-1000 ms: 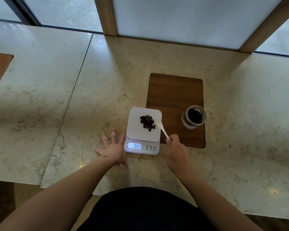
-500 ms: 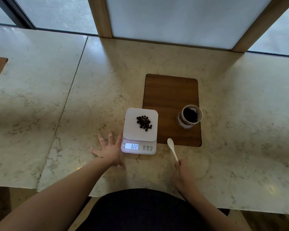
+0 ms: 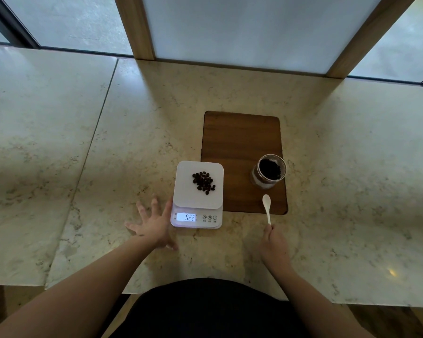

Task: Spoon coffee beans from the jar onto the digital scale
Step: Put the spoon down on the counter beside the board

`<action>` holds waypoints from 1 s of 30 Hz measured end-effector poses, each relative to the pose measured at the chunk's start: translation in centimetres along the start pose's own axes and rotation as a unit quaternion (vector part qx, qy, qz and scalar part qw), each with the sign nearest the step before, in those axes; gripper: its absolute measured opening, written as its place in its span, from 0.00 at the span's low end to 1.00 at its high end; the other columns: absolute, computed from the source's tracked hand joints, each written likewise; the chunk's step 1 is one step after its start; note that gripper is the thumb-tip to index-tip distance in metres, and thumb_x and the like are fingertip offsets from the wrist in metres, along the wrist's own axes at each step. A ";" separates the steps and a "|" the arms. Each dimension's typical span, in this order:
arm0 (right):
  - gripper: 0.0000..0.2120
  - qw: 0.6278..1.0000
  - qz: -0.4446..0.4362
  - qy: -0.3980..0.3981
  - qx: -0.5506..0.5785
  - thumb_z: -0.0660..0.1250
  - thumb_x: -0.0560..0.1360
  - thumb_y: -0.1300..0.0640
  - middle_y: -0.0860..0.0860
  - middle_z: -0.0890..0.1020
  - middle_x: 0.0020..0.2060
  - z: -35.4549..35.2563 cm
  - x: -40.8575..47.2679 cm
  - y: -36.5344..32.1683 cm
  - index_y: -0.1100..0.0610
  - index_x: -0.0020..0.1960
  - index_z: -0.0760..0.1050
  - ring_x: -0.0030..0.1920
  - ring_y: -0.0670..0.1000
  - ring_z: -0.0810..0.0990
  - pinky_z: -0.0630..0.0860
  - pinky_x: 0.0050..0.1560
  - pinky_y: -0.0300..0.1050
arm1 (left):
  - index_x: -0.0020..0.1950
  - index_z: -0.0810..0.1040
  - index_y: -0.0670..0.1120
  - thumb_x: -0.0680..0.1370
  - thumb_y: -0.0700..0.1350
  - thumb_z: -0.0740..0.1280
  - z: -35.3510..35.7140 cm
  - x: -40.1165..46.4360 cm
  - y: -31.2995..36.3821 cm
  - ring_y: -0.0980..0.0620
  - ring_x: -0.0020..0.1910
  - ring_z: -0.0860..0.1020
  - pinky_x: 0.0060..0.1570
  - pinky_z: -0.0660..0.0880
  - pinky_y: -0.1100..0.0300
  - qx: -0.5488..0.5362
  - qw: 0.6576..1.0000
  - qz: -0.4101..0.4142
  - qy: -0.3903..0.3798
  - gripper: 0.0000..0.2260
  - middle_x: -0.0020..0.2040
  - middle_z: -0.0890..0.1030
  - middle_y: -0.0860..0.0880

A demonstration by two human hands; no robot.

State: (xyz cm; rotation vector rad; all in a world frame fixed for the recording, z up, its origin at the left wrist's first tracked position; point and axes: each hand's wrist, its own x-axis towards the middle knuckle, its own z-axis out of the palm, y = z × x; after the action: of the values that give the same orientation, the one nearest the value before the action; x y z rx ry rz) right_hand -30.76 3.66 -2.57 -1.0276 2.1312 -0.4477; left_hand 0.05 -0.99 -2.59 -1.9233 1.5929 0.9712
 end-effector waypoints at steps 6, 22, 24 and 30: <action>0.14 1.000 -0.002 -0.006 -0.023 0.53 0.84 0.54 0.53 0.75 0.35 -0.3 1.2 -0.7 0.54 0.41 0.68 0.34 0.50 0.74 0.67 0.31 0.46 | 0.74 0.27 0.65 0.60 0.59 0.83 0.0 0.0 0.1 0.33 0.73 0.26 0.61 0.49 0.16 -0.001 1.000 -0.004 0.001 0.68 0.77 0.25 0.48; 0.11 0.996 -0.040 -0.013 -0.079 0.60 0.81 0.55 0.55 0.79 0.37 -1.2 1.3 -0.5 0.58 0.44 0.76 0.36 0.53 0.77 0.71 0.34 0.46 | 0.72 0.24 0.66 0.60 0.60 0.83 0.0 0.1 0.2 0.31 0.72 0.25 0.60 0.47 0.15 0.000 1.000 -0.004 0.000 0.69 0.77 0.25 0.48; 0.11 0.996 -0.034 -0.013 -0.084 0.61 0.81 0.55 0.54 0.79 0.36 -1.1 1.3 -0.5 0.57 0.43 0.77 0.36 0.52 0.77 0.71 0.35 0.46 | 0.71 0.23 0.66 0.60 0.59 0.83 0.0 0.1 0.1 0.32 0.72 0.25 0.60 0.46 0.15 -0.005 1.000 -0.003 0.001 0.69 0.77 0.25 0.48; 0.05 0.998 0.002 0.006 -0.057 0.65 0.79 0.52 0.48 0.79 0.39 -0.9 1.4 -0.8 0.53 0.47 0.75 0.38 0.48 0.78 0.75 0.36 0.46 | 0.71 0.23 0.66 0.61 0.59 0.83 -0.1 0.1 0.1 0.32 0.71 0.23 0.60 0.46 0.16 -0.004 1.000 -0.005 0.001 0.69 0.77 0.25 0.48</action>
State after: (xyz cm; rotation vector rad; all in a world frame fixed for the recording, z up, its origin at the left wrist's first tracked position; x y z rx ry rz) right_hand -31.58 2.07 -2.11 -1.0865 2.1898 -0.3343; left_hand -0.03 -1.12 -2.61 -1.9369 1.5807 0.9743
